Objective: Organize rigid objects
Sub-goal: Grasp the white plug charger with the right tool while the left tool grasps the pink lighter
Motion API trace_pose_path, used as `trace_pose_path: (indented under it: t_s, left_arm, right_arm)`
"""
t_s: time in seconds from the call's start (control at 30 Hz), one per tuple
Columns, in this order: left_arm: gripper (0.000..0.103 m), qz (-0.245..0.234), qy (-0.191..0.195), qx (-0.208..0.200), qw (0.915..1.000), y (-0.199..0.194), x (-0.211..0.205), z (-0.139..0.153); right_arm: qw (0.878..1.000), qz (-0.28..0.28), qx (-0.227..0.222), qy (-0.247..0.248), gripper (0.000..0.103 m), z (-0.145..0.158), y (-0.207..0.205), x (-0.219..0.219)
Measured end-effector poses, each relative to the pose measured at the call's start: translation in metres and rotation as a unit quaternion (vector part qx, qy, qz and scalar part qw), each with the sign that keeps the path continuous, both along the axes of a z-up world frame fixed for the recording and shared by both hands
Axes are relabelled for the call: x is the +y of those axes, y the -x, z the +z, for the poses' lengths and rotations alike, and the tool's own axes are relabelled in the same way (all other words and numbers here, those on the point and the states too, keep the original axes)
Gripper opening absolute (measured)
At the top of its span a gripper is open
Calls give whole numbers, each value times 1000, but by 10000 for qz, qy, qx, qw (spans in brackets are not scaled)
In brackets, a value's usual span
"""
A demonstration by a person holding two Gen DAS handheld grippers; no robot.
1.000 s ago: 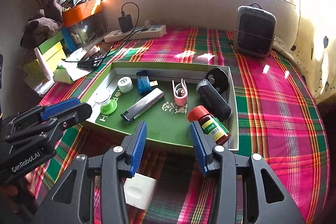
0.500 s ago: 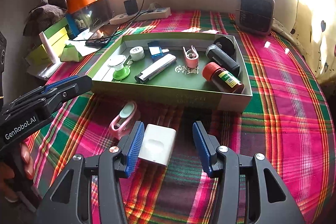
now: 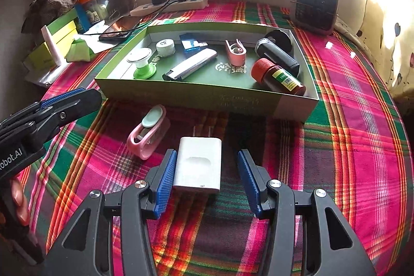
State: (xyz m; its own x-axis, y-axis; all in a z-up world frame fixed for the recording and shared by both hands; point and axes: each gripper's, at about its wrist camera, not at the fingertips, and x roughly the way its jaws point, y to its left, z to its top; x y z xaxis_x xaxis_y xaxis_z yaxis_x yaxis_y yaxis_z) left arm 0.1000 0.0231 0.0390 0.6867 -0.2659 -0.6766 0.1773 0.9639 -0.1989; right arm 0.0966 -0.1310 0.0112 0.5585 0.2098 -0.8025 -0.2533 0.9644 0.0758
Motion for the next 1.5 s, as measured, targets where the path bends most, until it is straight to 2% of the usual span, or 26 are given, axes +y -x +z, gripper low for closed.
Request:
trace_pose_path:
  t_s: [0.2, 0.3, 0.37, 0.9, 1.17, 1.5]
  left_arm:
    - [32, -159, -7, 126, 9998, 0, -9, -5]
    - [33, -224, -35, 178, 9996, 0, -15, -8]
    - [36, -265, -47, 199, 9994, 0, -19, -9]
    - [37, -483, -347, 417, 9974, -6, -53, -21]
    - [37, -420, -553, 561, 9960, -15, -61, -31]
    - [37, -326, -710, 474, 9958, -18, -64, -32]
  right_arm:
    - [10000, -24, -65, -4, 49, 0, 2, -7]
    - [9999, -85, -101, 11, 35, 0, 3, -12]
    - [9998, -158, -113, 29, 35, 1, 3, -16]
    - [9982, -574, -109, -127, 35, 2, 6, -66]
    - [9968, -770, -97, -199, 35, 2, 7, -89]
    - [9965, -765, -85, -314, 35, 2, 5, -94]
